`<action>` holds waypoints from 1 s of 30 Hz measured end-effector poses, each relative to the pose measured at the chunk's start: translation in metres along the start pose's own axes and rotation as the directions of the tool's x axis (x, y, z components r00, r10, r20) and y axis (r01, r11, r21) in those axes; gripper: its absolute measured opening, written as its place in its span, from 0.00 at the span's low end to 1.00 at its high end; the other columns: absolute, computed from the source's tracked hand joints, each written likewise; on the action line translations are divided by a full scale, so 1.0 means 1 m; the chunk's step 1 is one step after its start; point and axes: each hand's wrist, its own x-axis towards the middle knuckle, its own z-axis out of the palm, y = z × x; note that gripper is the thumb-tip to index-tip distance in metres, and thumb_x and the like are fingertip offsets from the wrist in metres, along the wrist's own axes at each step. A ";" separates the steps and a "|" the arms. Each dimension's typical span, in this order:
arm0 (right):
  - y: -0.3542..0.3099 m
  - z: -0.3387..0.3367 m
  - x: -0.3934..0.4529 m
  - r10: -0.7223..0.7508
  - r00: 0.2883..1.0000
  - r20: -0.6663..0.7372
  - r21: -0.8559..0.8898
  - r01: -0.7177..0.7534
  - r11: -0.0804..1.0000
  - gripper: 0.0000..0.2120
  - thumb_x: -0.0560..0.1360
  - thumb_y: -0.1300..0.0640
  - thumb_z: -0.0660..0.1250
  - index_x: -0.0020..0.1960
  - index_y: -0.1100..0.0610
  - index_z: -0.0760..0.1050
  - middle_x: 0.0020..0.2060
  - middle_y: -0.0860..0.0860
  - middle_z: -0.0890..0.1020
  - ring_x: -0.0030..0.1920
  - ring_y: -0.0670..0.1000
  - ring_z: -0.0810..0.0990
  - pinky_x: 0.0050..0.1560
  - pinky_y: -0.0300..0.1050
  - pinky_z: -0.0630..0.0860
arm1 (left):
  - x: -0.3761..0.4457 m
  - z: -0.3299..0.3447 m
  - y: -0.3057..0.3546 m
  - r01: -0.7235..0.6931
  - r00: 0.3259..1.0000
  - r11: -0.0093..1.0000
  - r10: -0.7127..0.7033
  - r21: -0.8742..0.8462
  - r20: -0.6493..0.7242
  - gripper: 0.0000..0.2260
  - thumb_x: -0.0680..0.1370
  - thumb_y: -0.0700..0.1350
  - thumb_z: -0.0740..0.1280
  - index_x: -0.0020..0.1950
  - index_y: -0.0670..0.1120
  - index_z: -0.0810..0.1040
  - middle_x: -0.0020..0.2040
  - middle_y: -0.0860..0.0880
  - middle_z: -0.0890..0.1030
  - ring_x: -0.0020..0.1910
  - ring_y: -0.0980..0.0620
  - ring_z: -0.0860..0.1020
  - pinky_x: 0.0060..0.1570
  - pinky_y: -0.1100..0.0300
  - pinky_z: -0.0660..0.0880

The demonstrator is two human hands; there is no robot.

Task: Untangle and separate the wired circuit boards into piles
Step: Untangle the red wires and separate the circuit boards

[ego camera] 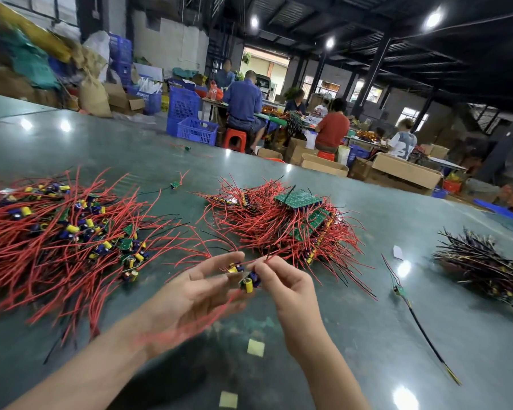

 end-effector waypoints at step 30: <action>0.005 -0.016 0.012 0.585 0.800 -0.133 0.678 -0.357 0.642 0.04 0.64 0.55 0.70 0.36 0.55 0.78 0.25 0.48 0.76 0.22 0.43 0.71 0.21 0.32 0.68 | -0.006 0.013 -0.008 -0.043 0.997 0.864 0.072 0.502 -0.038 0.14 0.78 0.48 0.57 0.35 0.44 0.68 0.23 0.52 0.57 0.18 0.57 0.54 0.20 0.69 0.54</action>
